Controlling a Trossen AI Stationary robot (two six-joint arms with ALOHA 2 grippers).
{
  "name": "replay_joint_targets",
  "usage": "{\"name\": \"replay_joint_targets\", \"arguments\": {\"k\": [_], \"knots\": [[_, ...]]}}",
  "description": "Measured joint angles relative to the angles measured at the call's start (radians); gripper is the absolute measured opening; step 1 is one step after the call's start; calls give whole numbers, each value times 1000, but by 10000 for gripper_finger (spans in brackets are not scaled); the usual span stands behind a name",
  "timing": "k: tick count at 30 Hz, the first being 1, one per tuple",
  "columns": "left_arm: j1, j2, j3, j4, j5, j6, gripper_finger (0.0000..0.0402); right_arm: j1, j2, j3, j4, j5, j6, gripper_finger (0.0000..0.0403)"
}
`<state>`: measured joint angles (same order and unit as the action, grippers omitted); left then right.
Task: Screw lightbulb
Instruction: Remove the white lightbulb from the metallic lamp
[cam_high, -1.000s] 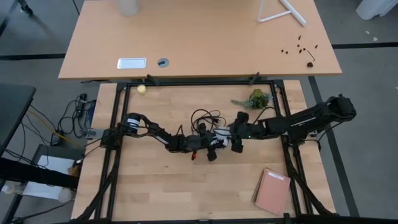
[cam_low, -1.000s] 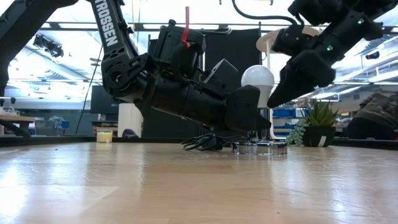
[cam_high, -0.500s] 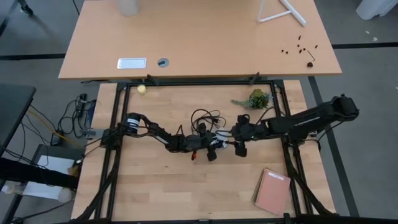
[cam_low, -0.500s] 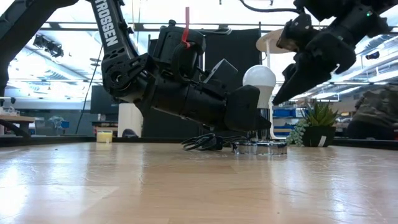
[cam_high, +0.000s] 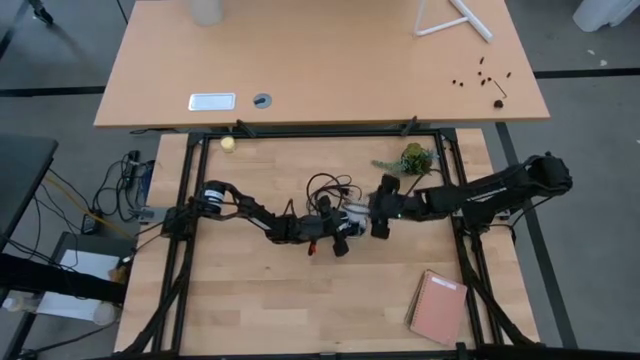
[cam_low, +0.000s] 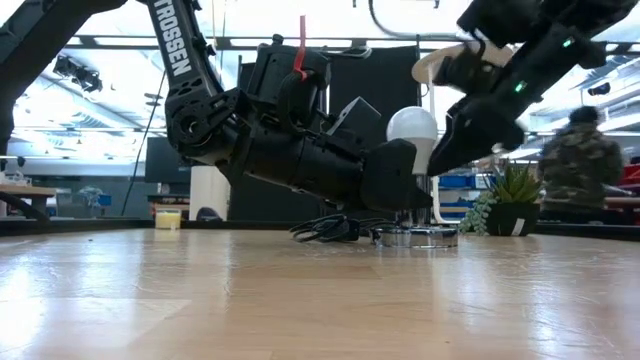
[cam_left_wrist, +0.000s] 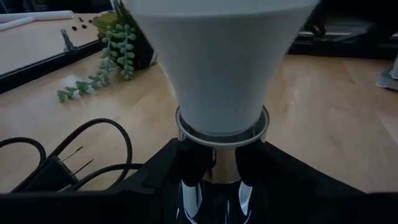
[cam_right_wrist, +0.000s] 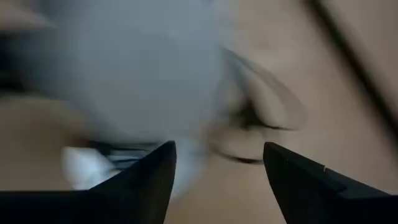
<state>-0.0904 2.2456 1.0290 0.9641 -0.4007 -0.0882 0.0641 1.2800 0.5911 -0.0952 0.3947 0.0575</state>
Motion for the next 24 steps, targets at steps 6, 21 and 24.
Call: {"name": "replay_joint_targets", "arguments": {"k": [6, 21, 24], "knots": [[-2, 0, 1, 0, 12, 9, 177, -19, -7, 0, -129, 174, -17, 249], [-3, 0, 1, 1, 12, 6, 177, 29, -12, 1, 77, -147, -13, 248], [-3, 0, 1, 1, 11, 3, 177, 16, -10, 1, 55, -110, -77, 248]]}}
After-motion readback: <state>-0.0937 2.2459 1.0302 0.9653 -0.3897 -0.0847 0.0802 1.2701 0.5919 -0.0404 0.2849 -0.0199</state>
